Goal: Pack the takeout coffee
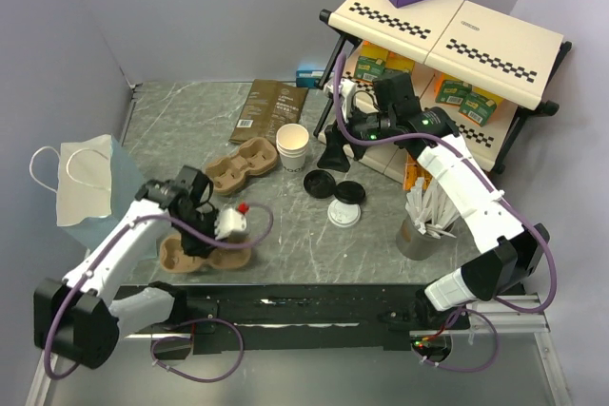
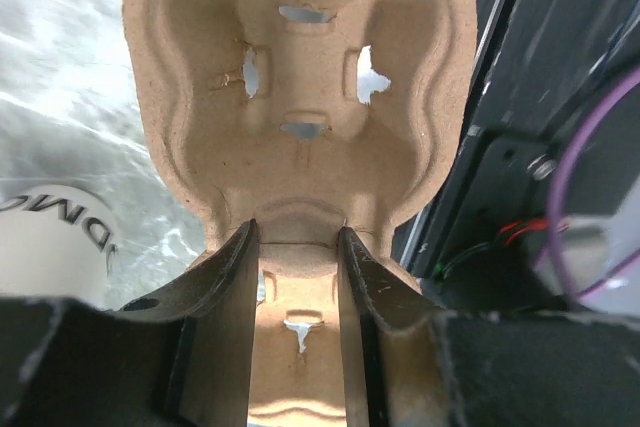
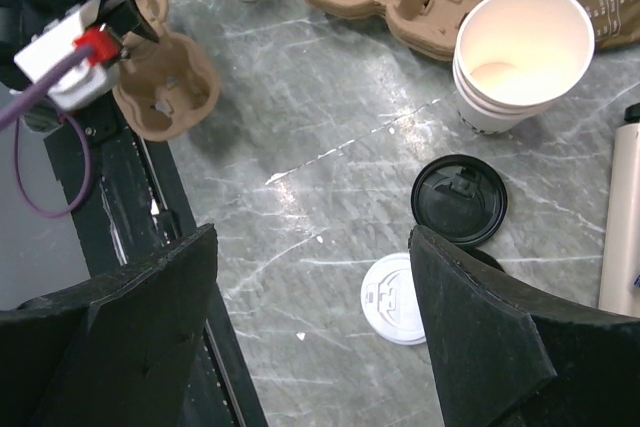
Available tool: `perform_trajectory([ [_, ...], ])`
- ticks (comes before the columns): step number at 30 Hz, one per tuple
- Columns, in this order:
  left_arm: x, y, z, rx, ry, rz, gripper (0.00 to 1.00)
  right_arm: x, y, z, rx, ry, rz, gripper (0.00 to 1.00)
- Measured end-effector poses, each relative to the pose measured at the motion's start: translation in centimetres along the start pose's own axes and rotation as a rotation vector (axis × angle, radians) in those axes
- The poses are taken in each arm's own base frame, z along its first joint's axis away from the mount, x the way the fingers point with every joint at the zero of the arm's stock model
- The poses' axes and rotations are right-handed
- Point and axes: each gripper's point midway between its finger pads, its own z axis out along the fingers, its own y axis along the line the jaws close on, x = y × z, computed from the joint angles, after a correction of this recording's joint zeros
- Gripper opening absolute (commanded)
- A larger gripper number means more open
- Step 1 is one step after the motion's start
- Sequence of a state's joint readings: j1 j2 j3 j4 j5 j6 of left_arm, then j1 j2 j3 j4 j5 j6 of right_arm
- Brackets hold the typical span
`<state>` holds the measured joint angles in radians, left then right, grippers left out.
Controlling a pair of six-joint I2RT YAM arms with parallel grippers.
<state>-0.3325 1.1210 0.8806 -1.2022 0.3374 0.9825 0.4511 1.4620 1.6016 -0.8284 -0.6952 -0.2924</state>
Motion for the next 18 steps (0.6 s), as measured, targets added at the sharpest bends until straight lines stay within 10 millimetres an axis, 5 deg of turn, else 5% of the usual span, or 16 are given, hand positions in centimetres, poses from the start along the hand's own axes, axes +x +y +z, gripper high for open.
perform_trajectory([
  [5,3.1,-1.0,1.8,-0.046,0.048,0.134,0.01,0.2,0.0,0.0,-0.001,0.006,0.001,0.84],
  [12,3.8,-0.5,2.7,-0.088,0.055,0.184,0.55,0.3,0.0,0.0,-0.001,0.009,0.002,0.84],
  [18,3.2,-0.6,2.1,-0.103,0.027,0.200,0.71,0.6,0.1,0.0,-0.005,0.018,0.004,0.84],
])
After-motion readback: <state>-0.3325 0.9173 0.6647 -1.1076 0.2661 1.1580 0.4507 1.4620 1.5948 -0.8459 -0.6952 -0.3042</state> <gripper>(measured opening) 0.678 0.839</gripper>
